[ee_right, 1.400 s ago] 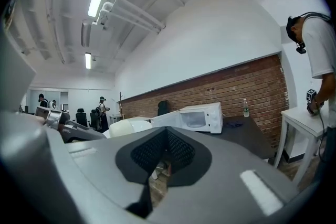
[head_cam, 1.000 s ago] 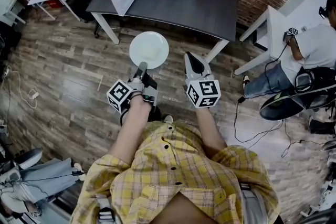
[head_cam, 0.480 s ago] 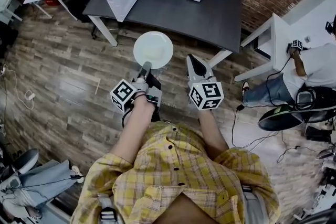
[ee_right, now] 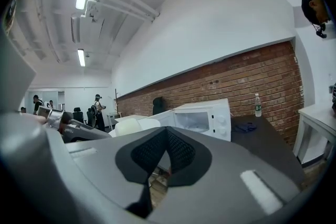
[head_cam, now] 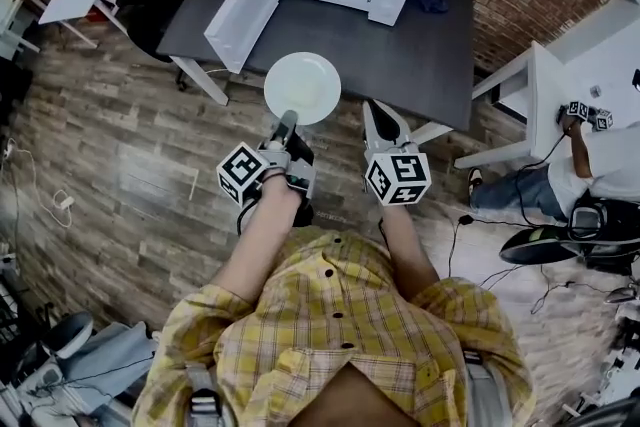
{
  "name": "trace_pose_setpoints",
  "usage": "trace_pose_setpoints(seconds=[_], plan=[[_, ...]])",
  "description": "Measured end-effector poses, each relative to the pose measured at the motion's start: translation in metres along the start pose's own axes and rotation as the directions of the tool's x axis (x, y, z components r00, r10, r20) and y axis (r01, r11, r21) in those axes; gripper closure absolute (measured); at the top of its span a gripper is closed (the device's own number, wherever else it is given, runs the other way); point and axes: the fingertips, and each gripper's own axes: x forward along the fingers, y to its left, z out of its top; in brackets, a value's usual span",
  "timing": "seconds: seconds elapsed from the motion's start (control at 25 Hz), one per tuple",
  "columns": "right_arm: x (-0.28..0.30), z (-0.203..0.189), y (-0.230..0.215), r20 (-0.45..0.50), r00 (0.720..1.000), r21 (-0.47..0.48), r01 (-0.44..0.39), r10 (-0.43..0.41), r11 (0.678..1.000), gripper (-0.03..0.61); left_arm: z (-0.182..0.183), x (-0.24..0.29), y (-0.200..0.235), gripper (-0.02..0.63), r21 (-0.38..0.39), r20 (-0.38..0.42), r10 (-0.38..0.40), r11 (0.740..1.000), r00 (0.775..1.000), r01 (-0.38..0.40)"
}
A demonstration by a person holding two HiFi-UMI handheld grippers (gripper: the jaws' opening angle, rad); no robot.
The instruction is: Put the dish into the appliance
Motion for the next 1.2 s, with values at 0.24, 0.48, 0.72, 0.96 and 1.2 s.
trace_pose_setpoints(seconds=[0.24,0.48,0.72,0.96,1.2], plan=[[0.053,0.017,-0.013,0.006,1.000,-0.003,0.026,-0.026,1.000,0.574,0.031,0.046,-0.009,0.604,-0.001,-0.034,-0.001,1.000,0.999,0.001],[0.096,0.028,-0.024,0.001,0.998,0.010,0.068,-0.068,0.998,0.574,0.061,0.078,-0.015,0.604,-0.004,-0.056,-0.002,1.000,0.998,0.002],[0.132,0.046,-0.032,0.010,0.993,0.036,0.114,-0.114,0.993,0.574,0.085,0.107,-0.018,0.604,-0.012,-0.086,-0.010,1.000,0.996,0.009],[0.156,0.046,-0.034,0.004,0.988,0.039,0.154,-0.154,0.987,0.574,0.102,0.127,-0.018,0.604,-0.029,-0.122,-0.016,0.999,0.992,0.013],[0.168,0.036,-0.042,-0.026,0.977,0.065,0.214,-0.213,0.975,0.574,0.114,0.137,-0.010,0.604,-0.015,-0.140,0.017,1.000,0.990,-0.019]])
